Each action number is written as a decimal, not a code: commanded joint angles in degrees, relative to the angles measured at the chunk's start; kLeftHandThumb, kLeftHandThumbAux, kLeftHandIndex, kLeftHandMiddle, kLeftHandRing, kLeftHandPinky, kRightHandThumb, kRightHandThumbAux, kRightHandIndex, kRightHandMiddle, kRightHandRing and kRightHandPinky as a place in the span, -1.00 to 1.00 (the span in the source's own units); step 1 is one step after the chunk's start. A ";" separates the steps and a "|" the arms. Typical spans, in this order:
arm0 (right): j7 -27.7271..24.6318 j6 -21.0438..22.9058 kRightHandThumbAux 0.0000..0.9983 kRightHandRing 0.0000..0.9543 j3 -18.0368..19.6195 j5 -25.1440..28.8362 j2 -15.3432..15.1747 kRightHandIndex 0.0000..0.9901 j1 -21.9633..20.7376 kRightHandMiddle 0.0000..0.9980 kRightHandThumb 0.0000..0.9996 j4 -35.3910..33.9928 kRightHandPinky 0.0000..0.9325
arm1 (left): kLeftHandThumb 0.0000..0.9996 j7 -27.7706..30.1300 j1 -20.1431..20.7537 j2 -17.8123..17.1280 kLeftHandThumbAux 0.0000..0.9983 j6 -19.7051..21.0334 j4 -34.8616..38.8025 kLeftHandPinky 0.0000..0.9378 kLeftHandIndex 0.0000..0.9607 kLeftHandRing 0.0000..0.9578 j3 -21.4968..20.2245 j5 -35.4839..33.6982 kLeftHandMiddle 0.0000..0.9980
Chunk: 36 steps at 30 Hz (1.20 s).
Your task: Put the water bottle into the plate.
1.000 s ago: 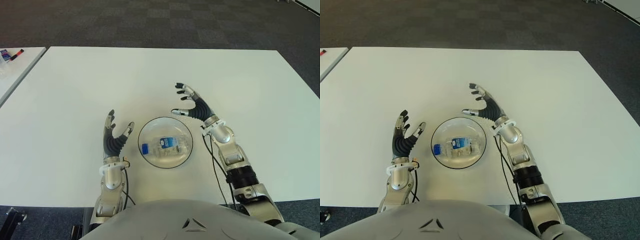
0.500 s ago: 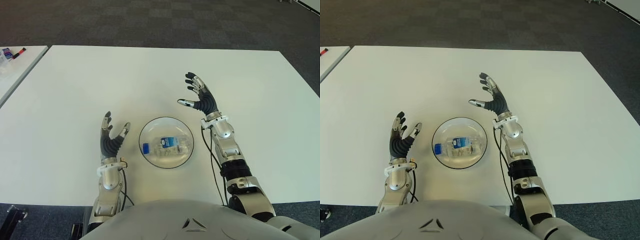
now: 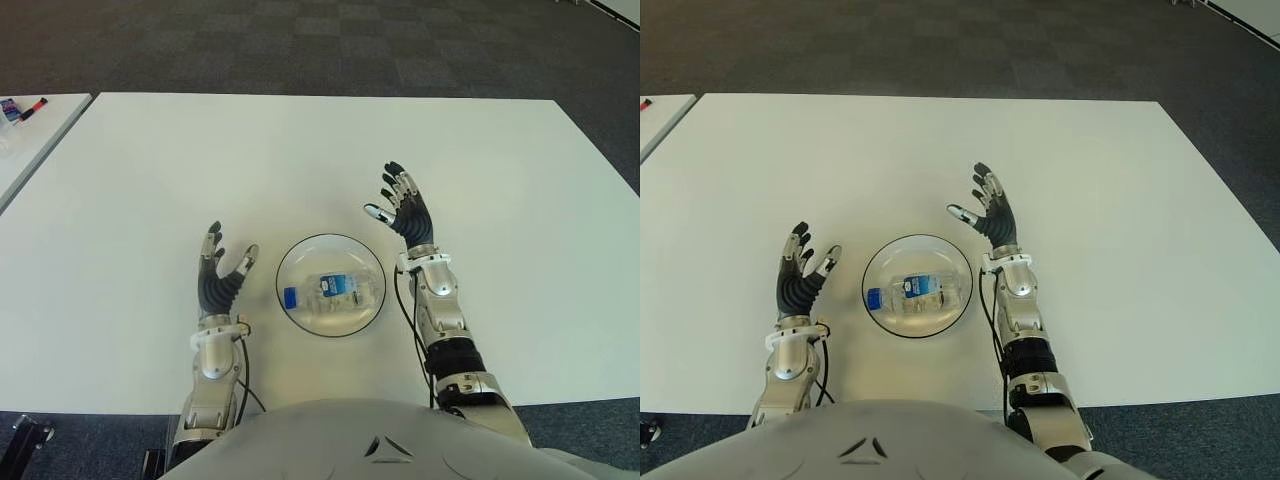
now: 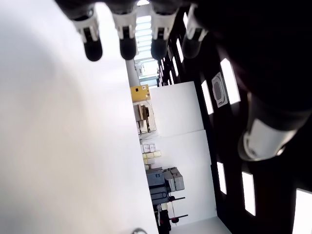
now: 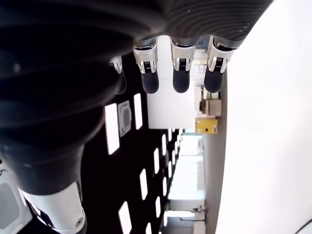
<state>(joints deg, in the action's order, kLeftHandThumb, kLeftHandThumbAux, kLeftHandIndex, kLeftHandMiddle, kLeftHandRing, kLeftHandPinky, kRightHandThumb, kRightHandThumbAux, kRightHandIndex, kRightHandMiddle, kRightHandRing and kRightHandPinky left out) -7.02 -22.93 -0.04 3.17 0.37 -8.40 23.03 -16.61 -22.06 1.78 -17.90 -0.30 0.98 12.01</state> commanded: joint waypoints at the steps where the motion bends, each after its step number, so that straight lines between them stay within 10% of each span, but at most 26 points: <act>1: 0.27 -1.58 0.59 -0.92 0.42 1.18 1.81 -0.91 1.45 -0.90 -0.26 2.00 -0.86 | -0.56 1.53 0.67 -0.64 0.17 -0.82 -0.80 -0.81 -0.89 -0.90 -0.32 -1.04 -0.89; 36: 6.42 2.53 0.68 -0.94 -2.82 2.88 7.13 -0.96 12.11 -0.94 -0.65 -3.20 -0.84 | -0.59 13.69 13.52 1.41 0.30 -8.48 -15.37 -0.76 -0.86 -0.86 -4.59 -18.98 -0.85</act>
<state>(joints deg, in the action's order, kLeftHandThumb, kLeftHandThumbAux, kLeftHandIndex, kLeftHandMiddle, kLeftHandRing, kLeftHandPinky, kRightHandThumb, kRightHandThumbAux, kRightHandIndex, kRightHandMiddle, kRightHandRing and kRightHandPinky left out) -1.47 -21.60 -1.84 5.98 3.52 2.53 20.33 -4.97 -9.56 3.00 -26.14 -14.33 -3.08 -4.86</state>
